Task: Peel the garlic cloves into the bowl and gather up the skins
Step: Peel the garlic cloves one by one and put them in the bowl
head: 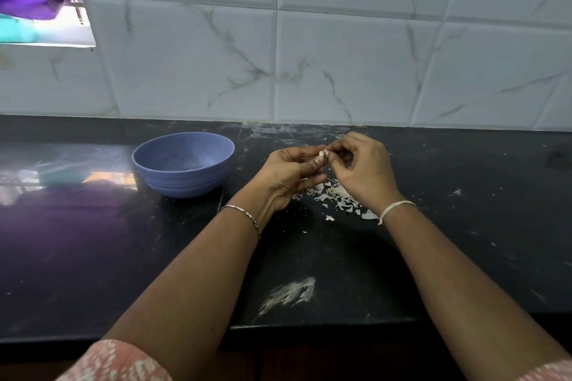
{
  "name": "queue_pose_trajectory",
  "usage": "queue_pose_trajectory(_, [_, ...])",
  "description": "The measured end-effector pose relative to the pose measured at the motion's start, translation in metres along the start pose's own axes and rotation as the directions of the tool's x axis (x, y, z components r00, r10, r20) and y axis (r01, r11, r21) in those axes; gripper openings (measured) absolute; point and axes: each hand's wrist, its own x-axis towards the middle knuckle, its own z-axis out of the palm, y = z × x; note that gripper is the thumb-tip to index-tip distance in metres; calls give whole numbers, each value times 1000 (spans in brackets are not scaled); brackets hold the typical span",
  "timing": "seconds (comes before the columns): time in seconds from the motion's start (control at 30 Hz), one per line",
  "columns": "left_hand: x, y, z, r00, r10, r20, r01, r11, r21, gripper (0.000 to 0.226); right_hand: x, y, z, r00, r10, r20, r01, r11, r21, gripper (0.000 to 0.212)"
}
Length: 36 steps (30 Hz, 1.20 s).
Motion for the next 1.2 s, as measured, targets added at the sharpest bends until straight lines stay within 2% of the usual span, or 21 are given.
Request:
queue_pose_trajectory(0.27, [1, 0, 0, 1000, -7, -22, 7, 1000, 18, 18, 0, 5, -2, 999, 0, 45, 0, 1000, 4, 7])
queue_pose_trajectory(0.6, [2, -1, -1, 999, 1, -45, 1, 999, 46, 17, -1, -4, -2, 992, -102, 75, 114, 977, -180, 8])
queue_pose_trajectory(0.7, [1, -1, 0, 999, 4, -48, -2, 999, 51, 16, 0, -4, -1, 997, -61, 56, 68, 987, -146, 6])
queue_pose_trajectory(0.8, [1, -2, 1, 998, 22, -56, -19, 998, 63, 16, 1, 0, 3, 998, 47, 31, -47, 999, -28, 6])
queue_pose_trajectory(0.93, [-1, -1, 2, 996, 50, -68, -43, 994, 105, 16, 3, 3, 3, 984, 162, 71, -169, 980, 103, 8])
queue_pose_trajectory(1.2, [-1, 0, 2, 996, 43, -72, -35, 995, 98, 15, 1, 3, 5, 995, 96, 42, -96, 995, 17, 8])
